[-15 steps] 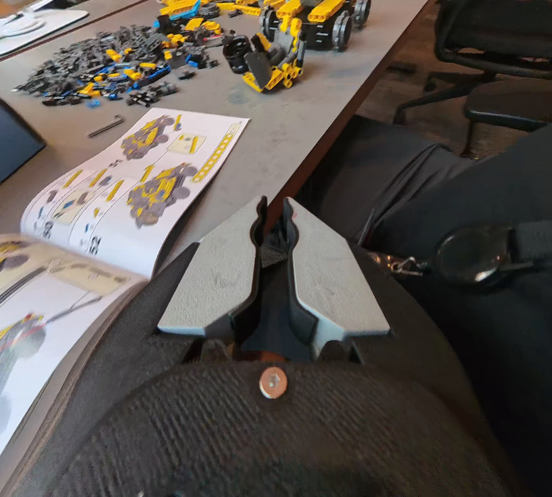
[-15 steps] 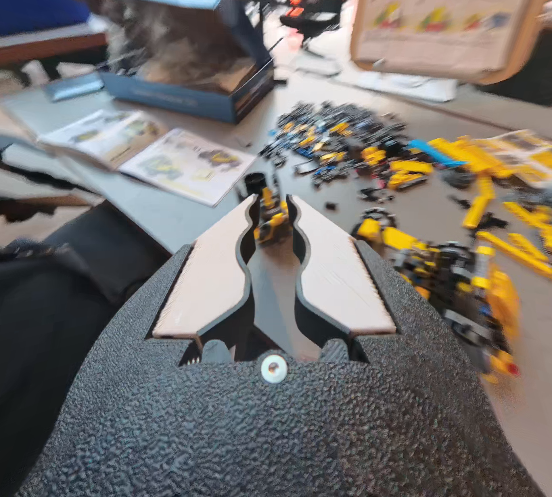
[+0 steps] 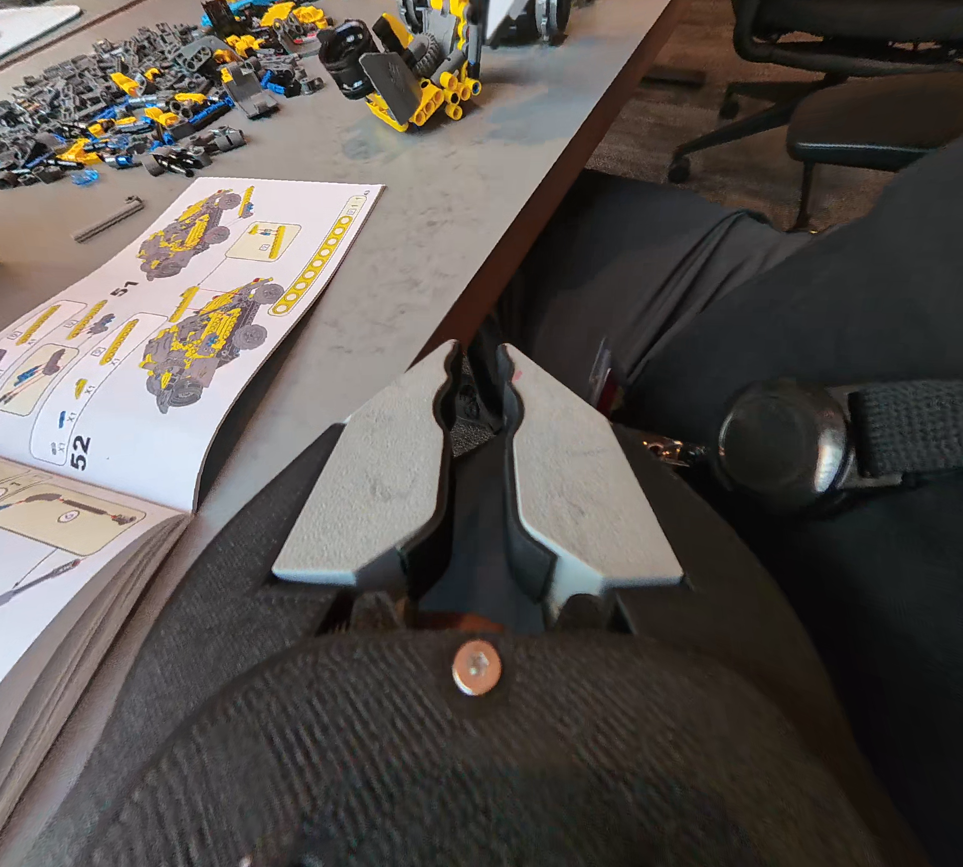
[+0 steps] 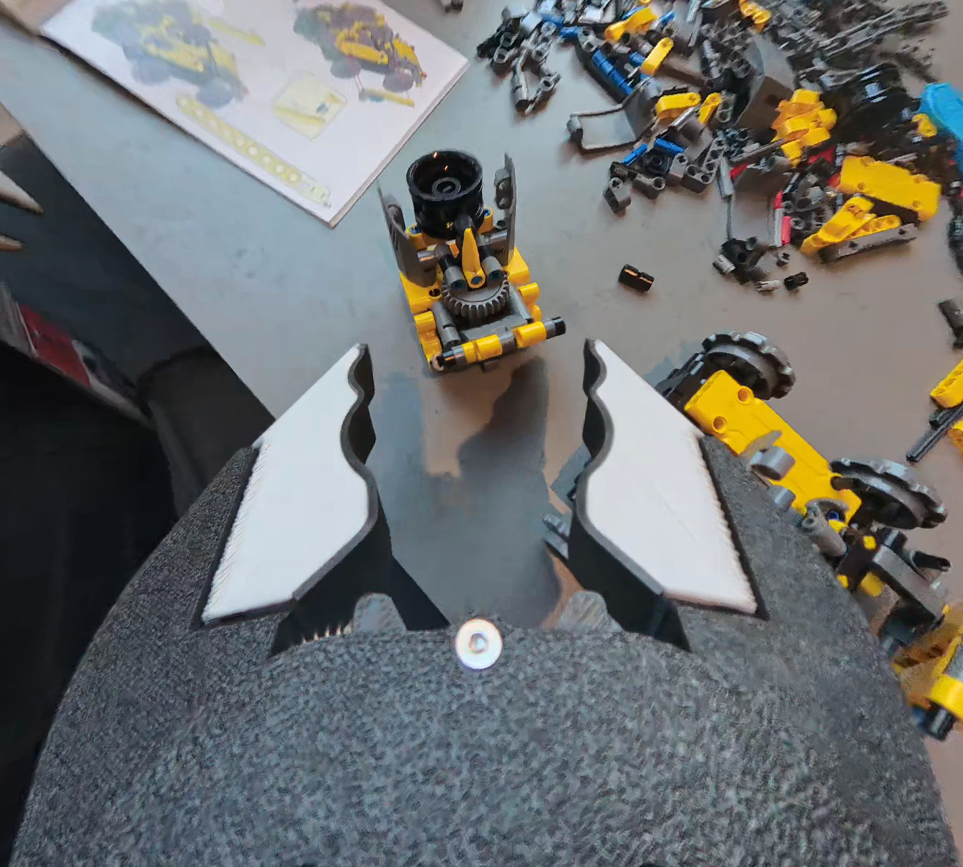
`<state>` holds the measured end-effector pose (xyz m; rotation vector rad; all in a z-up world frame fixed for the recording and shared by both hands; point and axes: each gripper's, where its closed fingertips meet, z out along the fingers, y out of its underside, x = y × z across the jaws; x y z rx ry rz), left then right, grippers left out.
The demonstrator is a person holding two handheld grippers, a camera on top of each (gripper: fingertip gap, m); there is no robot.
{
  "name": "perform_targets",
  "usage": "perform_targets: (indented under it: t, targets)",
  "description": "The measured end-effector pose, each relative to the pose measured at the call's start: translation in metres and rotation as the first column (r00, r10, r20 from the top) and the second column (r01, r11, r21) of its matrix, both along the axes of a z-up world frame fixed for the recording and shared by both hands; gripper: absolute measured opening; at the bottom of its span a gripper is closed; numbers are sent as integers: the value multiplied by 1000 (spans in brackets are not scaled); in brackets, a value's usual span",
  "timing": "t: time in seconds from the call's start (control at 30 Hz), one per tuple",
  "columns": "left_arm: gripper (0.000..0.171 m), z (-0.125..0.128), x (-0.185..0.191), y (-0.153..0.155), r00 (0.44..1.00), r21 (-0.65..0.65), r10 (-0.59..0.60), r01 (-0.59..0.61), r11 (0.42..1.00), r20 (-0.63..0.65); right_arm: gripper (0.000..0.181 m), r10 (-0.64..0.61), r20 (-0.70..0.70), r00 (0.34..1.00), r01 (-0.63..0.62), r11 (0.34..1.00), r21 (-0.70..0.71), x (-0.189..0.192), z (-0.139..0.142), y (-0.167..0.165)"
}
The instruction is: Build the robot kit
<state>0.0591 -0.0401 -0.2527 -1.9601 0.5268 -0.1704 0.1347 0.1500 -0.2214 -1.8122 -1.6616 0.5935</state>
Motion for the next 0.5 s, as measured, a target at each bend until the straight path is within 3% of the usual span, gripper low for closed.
perform_targets:
  t: [0.13,0.2,0.3,0.43,0.5]
  targets:
    - [10,-3,-4,-5,1000,-9,-1,1,1000,20,81,90,149,985,-96,995,32,3,-10,6]
    - [10,-3,-8,-8,1000,-10,6,-5,1000,31,91,114,216,970,-118,993,2,4,-18,7]
    - [11,-4,-15,-10,999,-15,20,-20,1000,38,90,163,281,946,-162,986,-27,1,-25,5]
    - [10,-4,-20,-12,998,-22,32,-31,999,53,65,222,334,916,-231,973,-14,-4,-29,5]
    - [11,-8,-21,-13,998,-37,33,-31,999,54,62,242,350,905,-251,968,-19,-5,-29,4]
